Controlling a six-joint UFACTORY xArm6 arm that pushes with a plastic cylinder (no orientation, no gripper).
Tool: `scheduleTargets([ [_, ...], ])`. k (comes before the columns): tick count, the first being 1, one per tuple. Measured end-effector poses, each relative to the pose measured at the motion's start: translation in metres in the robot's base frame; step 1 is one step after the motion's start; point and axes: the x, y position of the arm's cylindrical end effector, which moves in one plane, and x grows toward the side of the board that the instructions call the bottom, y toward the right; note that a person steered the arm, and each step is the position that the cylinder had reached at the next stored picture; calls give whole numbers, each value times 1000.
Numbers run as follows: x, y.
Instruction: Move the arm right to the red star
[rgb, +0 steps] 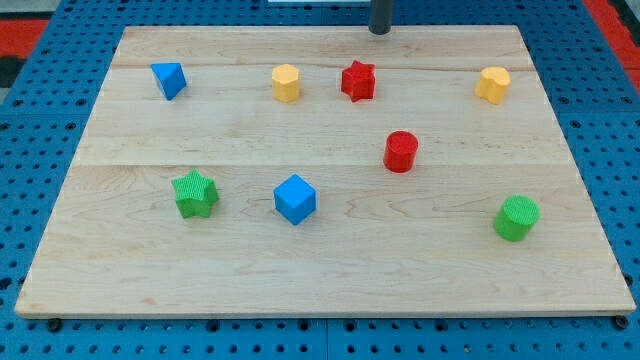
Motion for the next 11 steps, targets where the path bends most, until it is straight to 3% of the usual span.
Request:
scheduleTargets([
  [11, 96, 7],
])
